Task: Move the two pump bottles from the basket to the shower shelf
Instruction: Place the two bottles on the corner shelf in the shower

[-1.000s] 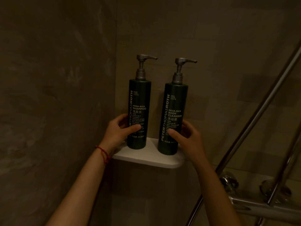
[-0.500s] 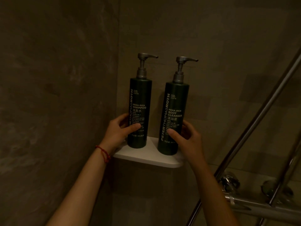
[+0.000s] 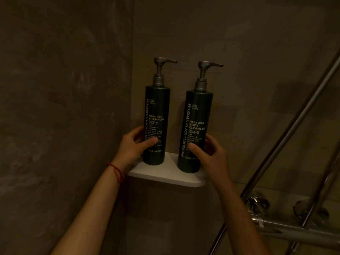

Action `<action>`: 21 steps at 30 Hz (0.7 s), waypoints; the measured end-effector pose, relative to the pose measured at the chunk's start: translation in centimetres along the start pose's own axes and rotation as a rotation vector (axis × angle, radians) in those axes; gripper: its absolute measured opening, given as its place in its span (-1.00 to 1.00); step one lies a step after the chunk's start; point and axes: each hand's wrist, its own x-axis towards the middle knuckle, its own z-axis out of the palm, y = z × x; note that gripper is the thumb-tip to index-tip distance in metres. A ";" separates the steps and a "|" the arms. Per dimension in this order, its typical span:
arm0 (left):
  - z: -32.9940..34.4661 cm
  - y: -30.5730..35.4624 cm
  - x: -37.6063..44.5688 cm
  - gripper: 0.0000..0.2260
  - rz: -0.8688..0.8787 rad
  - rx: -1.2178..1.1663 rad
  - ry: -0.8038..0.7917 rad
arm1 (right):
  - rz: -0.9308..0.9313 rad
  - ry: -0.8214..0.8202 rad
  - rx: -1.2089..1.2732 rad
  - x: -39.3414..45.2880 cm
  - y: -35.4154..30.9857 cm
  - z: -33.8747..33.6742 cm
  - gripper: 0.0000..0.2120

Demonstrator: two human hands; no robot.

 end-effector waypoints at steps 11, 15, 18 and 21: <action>0.0 -0.1 0.0 -0.54 0.004 -0.016 -0.003 | 0.014 0.023 -0.014 0.2 0.4 0.1 -0.48; 0.2 0.0 0.0 -0.54 0.015 -0.007 0.012 | 0.031 0.015 -0.013 0.1 0.1 0.1 -0.48; 0.3 0.0 -0.2 -0.55 0.041 -0.005 0.022 | 0.042 0.004 -0.011 -0.1 -0.2 0.1 -0.51; 0.5 0.2 -0.5 -0.50 0.057 0.008 0.034 | 0.059 0.000 -0.011 -0.4 -0.5 0.0 -0.51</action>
